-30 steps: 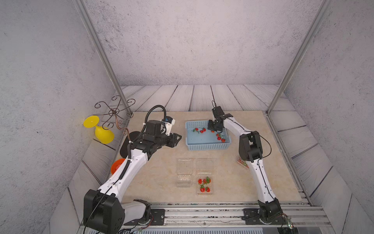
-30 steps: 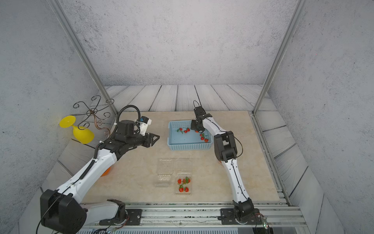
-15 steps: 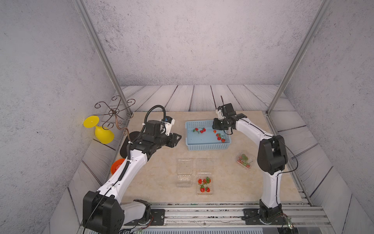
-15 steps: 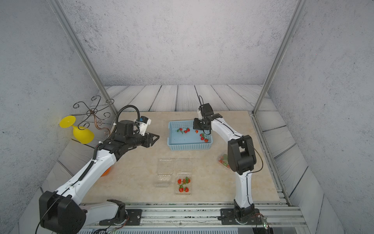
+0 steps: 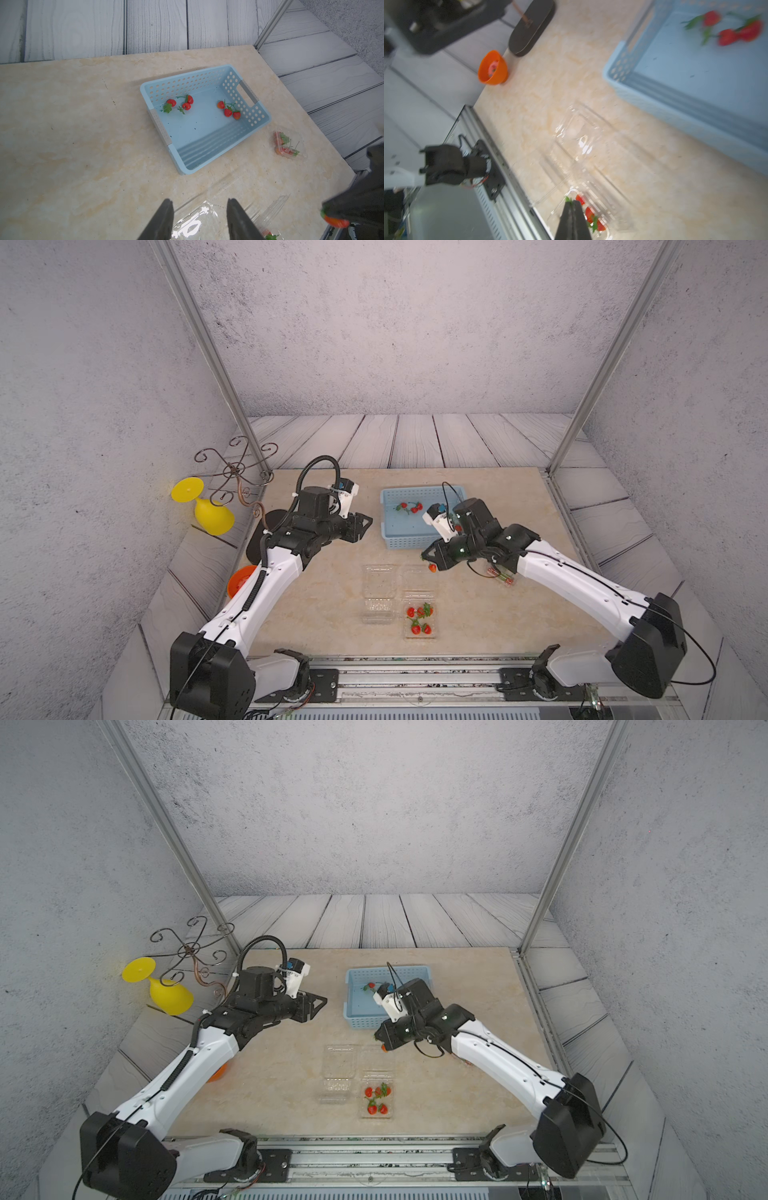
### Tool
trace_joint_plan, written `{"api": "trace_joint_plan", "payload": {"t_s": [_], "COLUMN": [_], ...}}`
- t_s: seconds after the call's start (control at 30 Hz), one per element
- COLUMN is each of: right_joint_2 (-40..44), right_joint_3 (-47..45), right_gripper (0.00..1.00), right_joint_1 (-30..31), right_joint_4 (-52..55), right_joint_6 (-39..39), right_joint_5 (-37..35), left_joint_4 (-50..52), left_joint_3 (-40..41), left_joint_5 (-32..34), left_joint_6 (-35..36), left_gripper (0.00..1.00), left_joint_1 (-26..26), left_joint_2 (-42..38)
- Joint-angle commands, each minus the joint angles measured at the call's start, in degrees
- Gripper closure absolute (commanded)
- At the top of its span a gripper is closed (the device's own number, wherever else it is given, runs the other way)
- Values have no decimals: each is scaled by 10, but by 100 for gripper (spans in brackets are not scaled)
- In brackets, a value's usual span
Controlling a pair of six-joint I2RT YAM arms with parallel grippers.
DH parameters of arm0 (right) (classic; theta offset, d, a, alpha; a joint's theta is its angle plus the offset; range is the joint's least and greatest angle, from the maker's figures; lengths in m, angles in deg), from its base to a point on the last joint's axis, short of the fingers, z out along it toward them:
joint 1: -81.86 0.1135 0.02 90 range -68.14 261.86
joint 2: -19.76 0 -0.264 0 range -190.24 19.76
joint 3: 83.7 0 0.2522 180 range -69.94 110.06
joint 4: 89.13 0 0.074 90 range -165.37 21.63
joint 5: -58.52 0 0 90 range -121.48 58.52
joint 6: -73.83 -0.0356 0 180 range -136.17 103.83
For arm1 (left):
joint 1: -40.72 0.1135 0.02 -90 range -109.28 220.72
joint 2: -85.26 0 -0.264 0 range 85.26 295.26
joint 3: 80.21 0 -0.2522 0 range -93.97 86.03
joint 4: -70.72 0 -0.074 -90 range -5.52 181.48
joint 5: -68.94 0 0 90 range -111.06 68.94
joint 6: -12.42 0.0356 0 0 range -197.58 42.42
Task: Pack strawberries into containers
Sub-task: Place the strawberry in the packing box.
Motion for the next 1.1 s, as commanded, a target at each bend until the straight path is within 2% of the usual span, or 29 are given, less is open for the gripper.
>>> {"api": "trace_joint_plan", "payload": {"t_s": [0.0, 0.17, 0.4, 0.67, 0.8, 1.07], "right_joint_2": [0, -36, -81, 12, 47, -5], "right_joint_3": [-47, -116, -126, -157, -180, -200], "right_gripper": [99, 99, 99, 99, 99, 99], "right_joint_1": [33, 86, 138, 141, 141, 144], "right_joint_4": [14, -59, -69, -46, -53, -109], "right_joint_6": [7, 7, 7, 7, 7, 7], "right_joint_5": [14, 5, -37, -100, -108, -74], "left_joint_4": [-5, -6, 16, 26, 21, 6], "left_joint_3": [4, 8, 3, 1, 3, 18], "left_joint_5": [-14, -15, 19, 60, 65, 72], "left_joint_6": [-3, -8, 2, 0, -10, -28], "left_gripper": [54, 54, 54, 54, 54, 54], "left_joint_1": [4, -2, -43, -101, -116, -123], "left_joint_2": [2, -2, -2, 0, 6, -2]}}
